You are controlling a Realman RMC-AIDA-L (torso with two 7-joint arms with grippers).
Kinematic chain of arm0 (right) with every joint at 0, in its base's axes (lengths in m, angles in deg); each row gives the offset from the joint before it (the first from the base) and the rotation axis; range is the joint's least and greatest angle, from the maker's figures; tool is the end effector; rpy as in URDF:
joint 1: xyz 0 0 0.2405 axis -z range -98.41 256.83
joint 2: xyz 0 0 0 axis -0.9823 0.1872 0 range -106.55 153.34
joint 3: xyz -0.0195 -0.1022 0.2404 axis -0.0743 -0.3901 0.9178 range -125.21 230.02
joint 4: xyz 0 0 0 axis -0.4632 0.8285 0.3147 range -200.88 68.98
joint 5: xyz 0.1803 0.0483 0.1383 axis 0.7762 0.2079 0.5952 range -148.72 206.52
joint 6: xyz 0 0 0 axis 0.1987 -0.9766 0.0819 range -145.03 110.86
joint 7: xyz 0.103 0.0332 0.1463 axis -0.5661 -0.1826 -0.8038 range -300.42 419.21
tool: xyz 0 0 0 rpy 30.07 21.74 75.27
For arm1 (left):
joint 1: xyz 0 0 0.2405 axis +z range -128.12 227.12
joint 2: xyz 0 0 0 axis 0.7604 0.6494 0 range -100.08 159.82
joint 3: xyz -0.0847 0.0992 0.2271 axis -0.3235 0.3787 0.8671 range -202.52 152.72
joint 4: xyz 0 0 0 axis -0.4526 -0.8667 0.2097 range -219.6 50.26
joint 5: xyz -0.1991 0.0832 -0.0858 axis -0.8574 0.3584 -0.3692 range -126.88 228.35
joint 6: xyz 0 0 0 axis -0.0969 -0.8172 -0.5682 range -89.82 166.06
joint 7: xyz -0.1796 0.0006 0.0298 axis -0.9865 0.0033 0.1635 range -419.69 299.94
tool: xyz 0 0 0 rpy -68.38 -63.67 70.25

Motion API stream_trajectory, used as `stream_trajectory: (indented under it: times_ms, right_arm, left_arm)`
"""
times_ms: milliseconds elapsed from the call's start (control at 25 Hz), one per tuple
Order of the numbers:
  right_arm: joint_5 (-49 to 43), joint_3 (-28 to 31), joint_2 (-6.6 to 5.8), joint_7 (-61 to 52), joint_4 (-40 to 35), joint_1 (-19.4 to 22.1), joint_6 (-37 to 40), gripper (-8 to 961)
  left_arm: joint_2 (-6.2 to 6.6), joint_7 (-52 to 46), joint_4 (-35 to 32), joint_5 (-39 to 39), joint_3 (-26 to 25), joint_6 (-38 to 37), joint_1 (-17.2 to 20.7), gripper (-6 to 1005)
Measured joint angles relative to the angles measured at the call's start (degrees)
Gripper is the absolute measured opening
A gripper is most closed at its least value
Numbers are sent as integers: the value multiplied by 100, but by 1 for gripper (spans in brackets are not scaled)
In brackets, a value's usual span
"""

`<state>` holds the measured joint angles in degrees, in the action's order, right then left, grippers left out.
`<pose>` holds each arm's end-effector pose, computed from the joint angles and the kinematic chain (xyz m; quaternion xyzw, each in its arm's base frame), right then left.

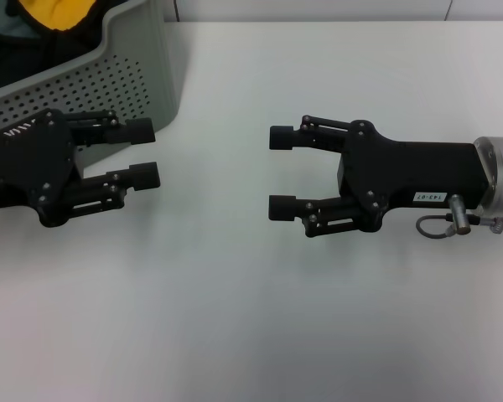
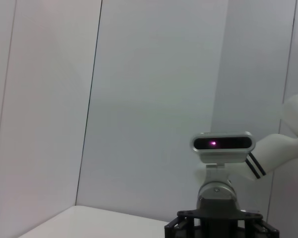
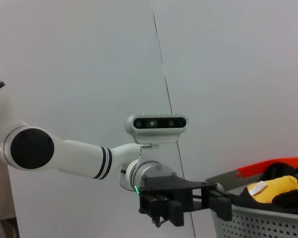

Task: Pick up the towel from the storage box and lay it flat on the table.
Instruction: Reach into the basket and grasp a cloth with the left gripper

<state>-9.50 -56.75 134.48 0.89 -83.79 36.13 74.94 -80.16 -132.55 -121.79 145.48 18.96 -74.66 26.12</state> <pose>0.1427 0.3477 -0.0776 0.9137 -0.0441 -0.4028 0.0301 -0.2558 0.3073 0.0534 -0.9190 -0.0967 -0.3752 0.0733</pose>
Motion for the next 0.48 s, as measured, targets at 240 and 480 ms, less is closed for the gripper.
stream_trajectory:
  times_ms: [240,480]
  right_arm:
    - [0,8,-2,26,0,11,1,885]
    - [0,89,-23,120,60,45,-42,884]
  left_arm:
    - [-24,1,3,0,0,39,6,536]
    - [-66,-516,-109,-194,-357,27,-18,535]
